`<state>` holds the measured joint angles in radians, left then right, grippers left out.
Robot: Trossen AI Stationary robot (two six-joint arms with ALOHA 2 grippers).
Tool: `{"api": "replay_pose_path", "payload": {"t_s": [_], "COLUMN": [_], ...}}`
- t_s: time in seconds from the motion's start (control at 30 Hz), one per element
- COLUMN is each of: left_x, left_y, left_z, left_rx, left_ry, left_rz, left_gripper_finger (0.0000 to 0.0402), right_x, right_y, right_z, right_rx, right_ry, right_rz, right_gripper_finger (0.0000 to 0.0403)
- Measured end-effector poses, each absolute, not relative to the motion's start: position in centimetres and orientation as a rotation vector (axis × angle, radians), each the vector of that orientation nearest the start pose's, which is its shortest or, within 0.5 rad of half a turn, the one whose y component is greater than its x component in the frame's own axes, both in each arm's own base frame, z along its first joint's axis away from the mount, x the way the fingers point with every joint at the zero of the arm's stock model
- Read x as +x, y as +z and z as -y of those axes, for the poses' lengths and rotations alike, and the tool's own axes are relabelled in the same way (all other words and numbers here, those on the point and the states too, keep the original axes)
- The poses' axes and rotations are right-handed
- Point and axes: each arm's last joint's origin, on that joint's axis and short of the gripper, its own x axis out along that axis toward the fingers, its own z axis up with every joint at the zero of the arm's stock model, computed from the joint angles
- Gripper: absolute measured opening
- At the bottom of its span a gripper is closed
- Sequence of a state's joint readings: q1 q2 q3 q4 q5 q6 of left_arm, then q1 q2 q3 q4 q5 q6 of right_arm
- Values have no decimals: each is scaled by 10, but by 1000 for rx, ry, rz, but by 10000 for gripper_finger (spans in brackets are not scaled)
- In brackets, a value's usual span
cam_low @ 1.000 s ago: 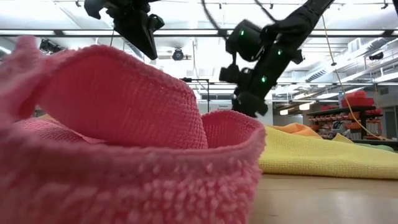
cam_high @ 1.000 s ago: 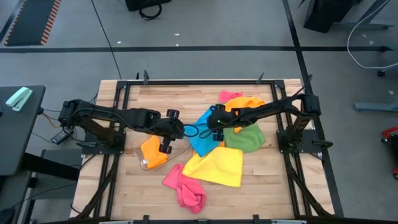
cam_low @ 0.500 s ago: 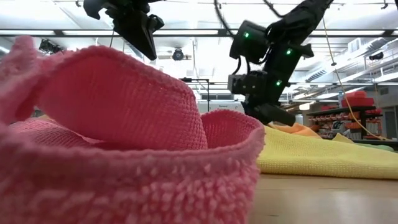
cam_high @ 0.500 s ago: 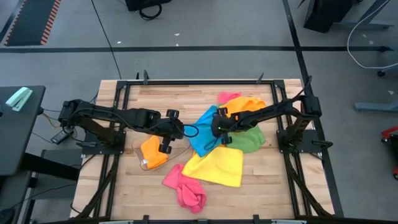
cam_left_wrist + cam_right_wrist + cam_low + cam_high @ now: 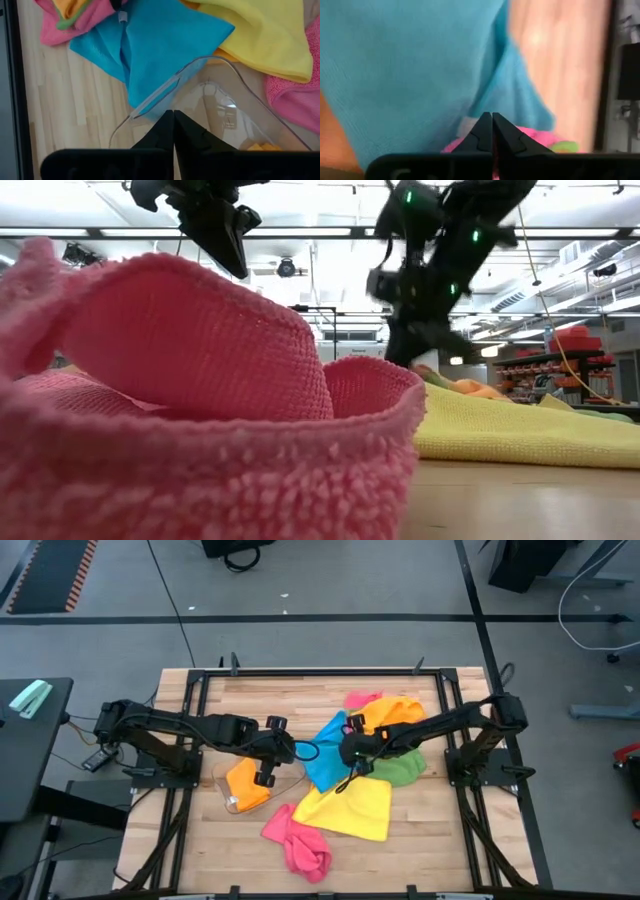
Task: Fold microfiber towels
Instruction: Fold the top pink microfiber cloth
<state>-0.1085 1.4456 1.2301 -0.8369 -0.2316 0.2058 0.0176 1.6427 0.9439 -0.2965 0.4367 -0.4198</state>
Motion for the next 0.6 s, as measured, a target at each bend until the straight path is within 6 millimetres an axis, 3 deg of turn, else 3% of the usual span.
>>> {"api": "replay_pose_path", "payload": {"t_s": [0.17, 0.4, 0.5, 0.6], "left_x": [287, 291, 293, 293], "left_y": [289, 291, 292, 295], "left_z": [23, 16, 12, 10], "left_rx": [370, 360, 357, 353], "left_ry": [5, 31, 44, 54], "left_rz": [-1034, -1004, -983, -956], "left_gripper_finger": [21, 34, 36, 35], "right_x": [308, 277, 260, 250], "right_y": [229, 331, 374, 400], "right_z": [3, -3, -6, -8], "right_rx": [-589, -598, -529, -438], "right_ry": [-213, -243, -205, -148], "right_rz": [-872, -543, -382, -275], "right_gripper_finger": [2, 1, 0, 0]}}
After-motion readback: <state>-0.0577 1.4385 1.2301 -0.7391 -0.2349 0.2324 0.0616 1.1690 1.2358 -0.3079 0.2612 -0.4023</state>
